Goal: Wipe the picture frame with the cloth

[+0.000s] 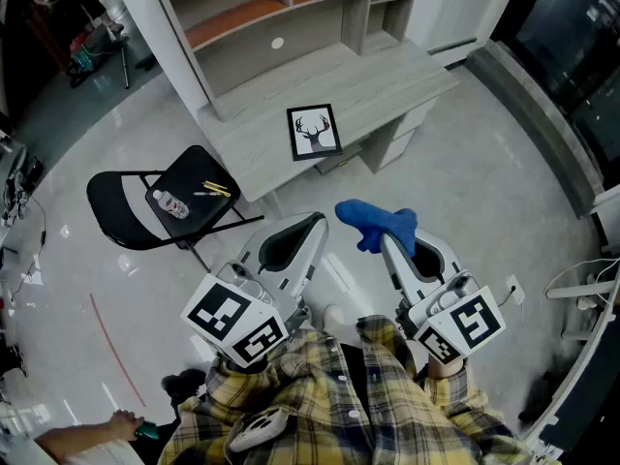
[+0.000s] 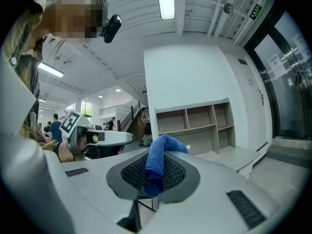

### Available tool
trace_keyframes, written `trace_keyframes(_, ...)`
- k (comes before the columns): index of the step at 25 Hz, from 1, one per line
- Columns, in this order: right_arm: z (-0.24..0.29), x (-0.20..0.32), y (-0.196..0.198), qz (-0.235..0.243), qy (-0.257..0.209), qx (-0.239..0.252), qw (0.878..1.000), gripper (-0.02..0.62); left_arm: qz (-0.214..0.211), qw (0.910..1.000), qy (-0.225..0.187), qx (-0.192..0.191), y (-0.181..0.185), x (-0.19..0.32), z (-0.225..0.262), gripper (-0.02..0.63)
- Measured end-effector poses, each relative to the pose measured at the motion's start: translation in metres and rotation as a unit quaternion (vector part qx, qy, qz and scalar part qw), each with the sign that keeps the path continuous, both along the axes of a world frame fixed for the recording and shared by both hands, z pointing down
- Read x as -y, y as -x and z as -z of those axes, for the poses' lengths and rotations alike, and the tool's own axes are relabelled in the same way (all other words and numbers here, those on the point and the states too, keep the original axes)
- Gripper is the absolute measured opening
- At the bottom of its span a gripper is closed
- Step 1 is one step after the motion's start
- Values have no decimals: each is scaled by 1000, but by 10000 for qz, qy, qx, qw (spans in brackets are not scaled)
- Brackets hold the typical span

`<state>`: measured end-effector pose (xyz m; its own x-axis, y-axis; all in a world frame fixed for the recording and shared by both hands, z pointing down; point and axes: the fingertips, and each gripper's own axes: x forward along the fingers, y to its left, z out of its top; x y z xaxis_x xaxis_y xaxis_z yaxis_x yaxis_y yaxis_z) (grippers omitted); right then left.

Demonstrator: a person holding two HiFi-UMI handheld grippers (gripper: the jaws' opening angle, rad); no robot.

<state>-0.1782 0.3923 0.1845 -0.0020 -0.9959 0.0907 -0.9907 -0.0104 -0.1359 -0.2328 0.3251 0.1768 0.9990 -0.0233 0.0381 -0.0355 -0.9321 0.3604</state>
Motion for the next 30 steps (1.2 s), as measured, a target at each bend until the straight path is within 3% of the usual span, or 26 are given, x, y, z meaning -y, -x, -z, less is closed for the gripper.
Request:
trace_keyframes(20,-3,-53,-36,-213,-59,146,9996,41,333,9994,-54,-41,-20,-20,6,5)
trace_keyframes(30,-24,0,-78,-256,96,244,9993,41,349,9993,71,74,-64,40,-16,5)
